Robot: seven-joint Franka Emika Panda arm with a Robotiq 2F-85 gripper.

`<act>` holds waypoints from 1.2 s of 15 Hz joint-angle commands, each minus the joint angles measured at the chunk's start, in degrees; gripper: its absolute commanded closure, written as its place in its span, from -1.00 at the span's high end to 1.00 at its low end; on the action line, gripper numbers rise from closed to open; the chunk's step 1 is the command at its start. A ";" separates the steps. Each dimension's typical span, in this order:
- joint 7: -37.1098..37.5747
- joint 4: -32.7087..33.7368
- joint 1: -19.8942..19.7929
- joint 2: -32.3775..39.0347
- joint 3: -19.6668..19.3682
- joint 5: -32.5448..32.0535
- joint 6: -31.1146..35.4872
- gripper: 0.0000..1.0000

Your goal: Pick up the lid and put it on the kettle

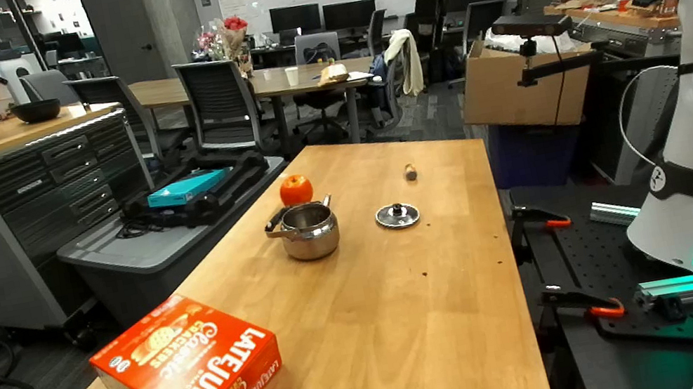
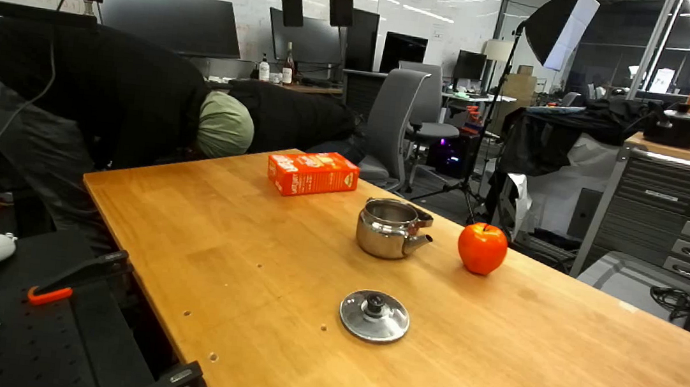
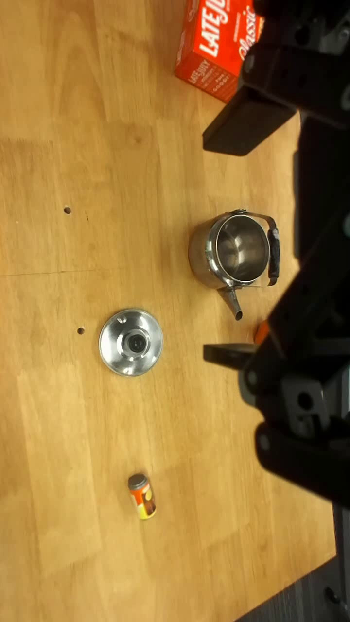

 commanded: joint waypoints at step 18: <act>-0.67 4.24 -2.15 12.55 -2.65 0.26 3.67 1.00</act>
